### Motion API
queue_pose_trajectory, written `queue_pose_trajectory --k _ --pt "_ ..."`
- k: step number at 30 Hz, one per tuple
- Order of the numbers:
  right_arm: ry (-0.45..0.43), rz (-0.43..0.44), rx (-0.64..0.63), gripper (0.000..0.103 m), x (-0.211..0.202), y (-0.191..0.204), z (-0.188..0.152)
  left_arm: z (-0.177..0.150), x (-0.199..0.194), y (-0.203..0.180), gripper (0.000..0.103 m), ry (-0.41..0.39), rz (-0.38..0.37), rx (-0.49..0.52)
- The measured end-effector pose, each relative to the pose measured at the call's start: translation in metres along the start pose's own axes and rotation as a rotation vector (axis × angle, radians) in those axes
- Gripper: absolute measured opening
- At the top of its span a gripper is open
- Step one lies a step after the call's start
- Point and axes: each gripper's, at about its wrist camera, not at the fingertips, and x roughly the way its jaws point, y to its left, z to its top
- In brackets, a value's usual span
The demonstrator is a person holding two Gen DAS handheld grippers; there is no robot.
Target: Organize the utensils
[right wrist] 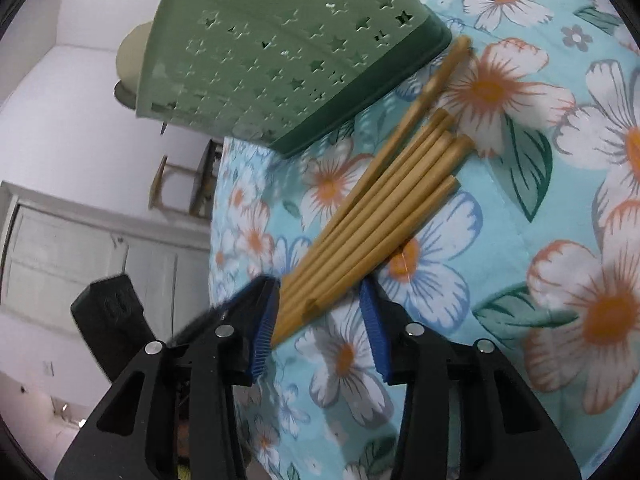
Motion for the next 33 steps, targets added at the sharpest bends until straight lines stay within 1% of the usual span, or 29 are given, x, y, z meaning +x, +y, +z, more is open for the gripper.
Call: queue_pose_trajectory --k 2,3,4,6,10,12,14,16,17,19,21,23,25,28,33 --pt "-0.012 -0.007 0.022 0.029 0.001 -0.001 -0.001 -0.006 -0.003 0.004 0.004 0.027 -0.036 -0.064" --pt "-0.015 -0.014 0.034 0.022 0.002 -0.003 -0.001 -0.011 -0.004 0.005 0.003 0.036 -0.050 -0.090" --pt "-0.016 -0.016 0.041 0.018 0.003 -0.005 -0.001 -0.015 -0.007 0.006 0.001 0.042 -0.060 -0.107" --pt "-0.015 0.001 0.062 0.015 0.002 -0.010 0.000 -0.027 -0.012 0.005 0.001 0.052 -0.083 -0.152" --pt "-0.002 -0.002 0.048 0.013 -0.001 -0.010 -0.002 -0.046 -0.023 0.001 0.000 0.074 -0.134 -0.218" --pt "0.021 -0.011 0.022 0.012 0.001 -0.007 -0.001 -0.060 -0.026 -0.003 0.000 0.084 -0.160 -0.250" --pt "0.048 -0.018 0.003 0.011 0.003 -0.005 0.001 -0.068 -0.028 -0.007 0.000 0.085 -0.170 -0.269" --pt "0.073 -0.032 -0.018 0.011 0.005 -0.004 0.003 -0.078 -0.031 -0.014 0.000 0.097 -0.209 -0.292" --pt "0.079 -0.039 -0.028 0.010 0.005 -0.003 0.004 -0.081 -0.031 -0.017 0.000 0.107 -0.220 -0.299" --pt "0.093 -0.060 -0.059 0.009 0.006 -0.001 0.006 -0.090 -0.028 -0.028 0.000 0.131 -0.267 -0.305" --pt "0.105 -0.088 -0.103 0.009 0.004 0.002 0.009 -0.097 -0.025 -0.038 0.000 0.142 -0.288 -0.297" --pt "0.122 -0.108 -0.156 0.010 0.003 0.005 0.011 -0.100 -0.024 -0.044 0.000 0.135 -0.291 -0.301" --pt "0.115 -0.134 -0.179 0.012 -0.003 0.006 0.012 -0.101 -0.027 -0.044 0.000 0.124 -0.291 -0.309" --pt "0.092 -0.149 -0.215 0.013 -0.016 0.006 0.009 -0.099 -0.038 -0.037 0.000 0.077 -0.254 -0.324" --pt "0.079 -0.108 -0.139 0.013 -0.023 -0.012 0.002 -0.088 -0.050 -0.024 0.000 0.011 -0.204 -0.329"
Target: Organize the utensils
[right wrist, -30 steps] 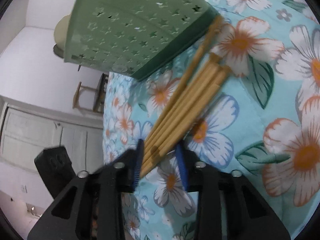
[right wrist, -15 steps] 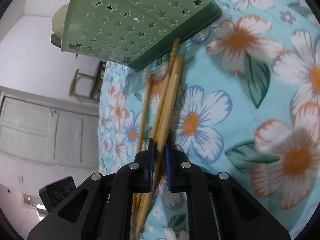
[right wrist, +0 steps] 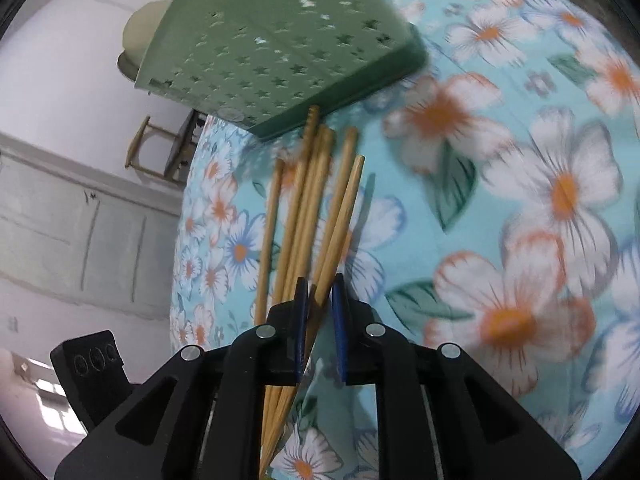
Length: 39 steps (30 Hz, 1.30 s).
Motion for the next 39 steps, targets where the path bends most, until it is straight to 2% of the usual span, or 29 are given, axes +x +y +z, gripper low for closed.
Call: queue_pose_trajectory --k 3,7,10,12,16,23,25,26,30,39 --pt "-0.013 0.036 0.040 0.013 -0.002 -0.009 -0.007 0.012 0.001 -0.005 0.000 -0.031 0.007 0.022" --pt "-0.024 0.036 0.038 0.011 -0.002 -0.009 -0.006 0.027 0.008 -0.013 0.007 -0.037 0.006 0.050" --pt "-0.040 -0.005 0.008 0.011 -0.009 -0.010 -0.001 0.038 0.018 -0.018 0.015 -0.030 0.003 0.072" --pt "-0.051 -0.042 -0.014 0.011 -0.015 -0.011 0.004 0.044 0.026 -0.018 0.016 -0.016 0.005 0.082" --pt "-0.070 -0.168 -0.103 0.010 -0.020 -0.009 0.016 0.056 0.043 -0.026 0.016 -0.006 0.038 0.131" --pt "-0.076 -0.189 -0.140 0.007 -0.014 -0.010 0.017 0.070 0.068 -0.032 0.014 0.004 0.094 0.158" --pt "-0.079 -0.183 -0.138 0.007 -0.013 -0.011 0.017 0.075 0.073 -0.031 0.007 0.001 0.109 0.161" --pt "-0.081 -0.179 -0.136 0.007 -0.013 -0.011 0.017 0.077 0.074 -0.029 0.007 0.001 0.106 0.156" --pt "-0.091 -0.179 -0.129 0.006 -0.014 -0.011 0.016 0.078 0.069 -0.026 0.005 -0.007 0.106 0.135" --pt "-0.085 -0.186 -0.127 0.006 -0.012 -0.005 0.015 0.064 0.024 0.003 0.005 -0.107 0.274 0.117"
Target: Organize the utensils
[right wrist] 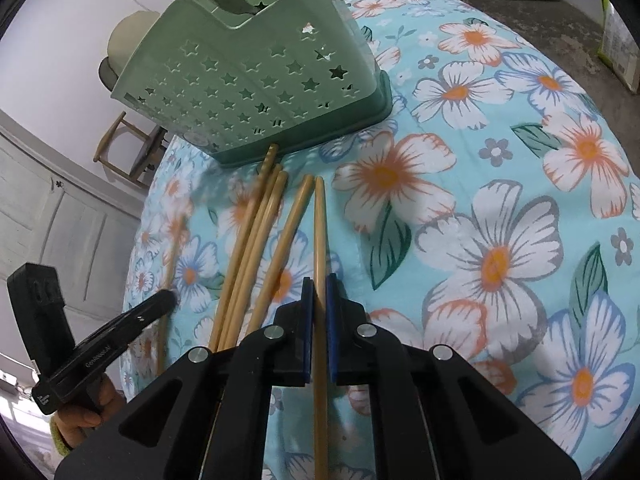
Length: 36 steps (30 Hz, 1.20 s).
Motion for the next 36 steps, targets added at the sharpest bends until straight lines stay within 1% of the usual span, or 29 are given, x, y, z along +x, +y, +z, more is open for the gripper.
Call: queue_pose_trajectory --k 2,5,6,7,8,10,12,13,14,15,16,18,20,22,28,36 --pt "0.004 -0.009 -0.007 0.007 0.001 0.002 0.001 -0.003 -0.001 0.010 0.005 0.002 0.004 -0.019" --pt "0.013 -0.003 -0.009 0.008 0.001 0.002 0.002 -0.005 -0.005 0.019 0.006 -0.005 -0.026 -0.044" --pt "0.015 0.003 -0.005 0.010 0.000 0.002 0.002 -0.005 -0.006 0.020 0.010 -0.006 -0.036 -0.043" --pt "0.017 0.019 0.007 0.015 -0.002 0.000 0.003 -0.005 -0.006 0.021 0.020 -0.010 -0.054 -0.044" --pt "0.015 0.028 0.012 0.018 -0.003 -0.001 0.003 -0.005 -0.007 0.023 0.025 -0.017 -0.075 -0.051" --pt "0.006 0.031 0.012 0.029 -0.005 -0.001 0.003 -0.004 -0.009 0.025 0.049 -0.037 -0.095 -0.065" --pt "0.009 0.043 0.015 0.034 -0.004 -0.001 0.003 -0.003 -0.007 0.025 0.061 -0.042 -0.119 -0.067" --pt "0.010 0.054 0.020 0.039 -0.004 -0.002 0.003 -0.003 -0.005 0.025 0.066 -0.038 -0.139 -0.068" --pt "0.012 0.076 0.030 0.042 -0.003 -0.003 0.003 -0.003 -0.004 0.026 0.068 -0.039 -0.155 -0.071" --pt "0.014 0.098 0.040 0.048 -0.002 -0.003 0.004 -0.003 -0.003 0.025 0.073 -0.040 -0.169 -0.073" --pt "0.015 0.109 0.045 0.051 -0.002 -0.003 0.004 -0.003 -0.003 0.025 0.079 -0.041 -0.181 -0.074" --pt "0.019 0.127 0.051 0.055 -0.001 -0.003 0.004 -0.003 -0.002 0.023 0.085 -0.044 -0.200 -0.079" --pt "0.019 0.144 0.060 0.058 -0.001 -0.004 0.004 -0.003 -0.002 0.023 0.087 -0.053 -0.203 -0.088" --pt "0.018 0.156 0.067 0.062 -0.002 -0.005 0.004 -0.004 -0.002 0.022 0.092 -0.062 -0.223 -0.093" --pt "0.018 0.160 0.061 0.067 -0.001 -0.001 0.004 -0.003 -0.002 0.024 0.095 -0.064 -0.241 -0.115" --pt "0.016 0.166 0.064 0.068 0.001 0.002 0.004 -0.002 -0.003 0.026 0.095 -0.058 -0.250 -0.145"
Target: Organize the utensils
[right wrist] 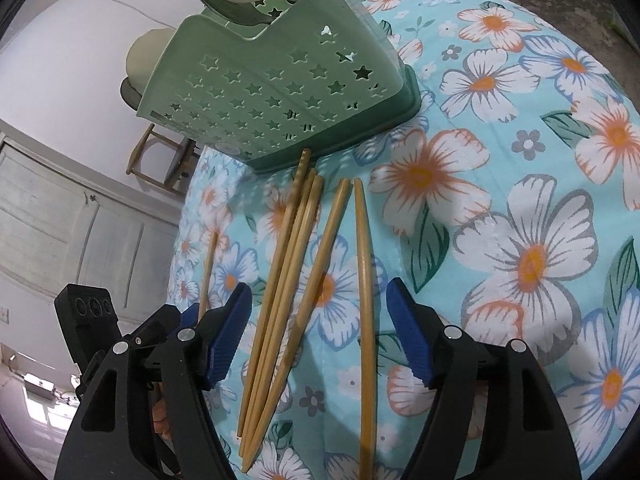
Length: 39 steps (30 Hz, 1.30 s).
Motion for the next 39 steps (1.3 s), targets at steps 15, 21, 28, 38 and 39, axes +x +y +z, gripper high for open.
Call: queue_pose_trajectory --k 15,21,28,38,39 --pt "-0.002 0.012 0.004 0.070 0.000 -0.002 -0.001 0.001 -0.001 0.002 0.095 0.002 -0.011 -0.019" --pt "-0.003 0.015 0.005 0.071 0.000 -0.003 -0.001 0.000 -0.001 0.000 0.095 0.009 -0.003 -0.005" --pt "-0.007 0.019 0.000 0.074 0.001 0.000 -0.001 0.000 -0.001 0.002 0.095 0.006 -0.028 -0.019" --pt "-0.017 0.020 -0.022 0.082 0.006 0.007 -0.002 -0.004 -0.002 0.002 0.095 -0.011 -0.049 0.007" --pt "-0.018 0.019 -0.025 0.083 0.007 0.008 -0.002 -0.004 -0.002 0.001 0.095 -0.008 -0.039 0.013"
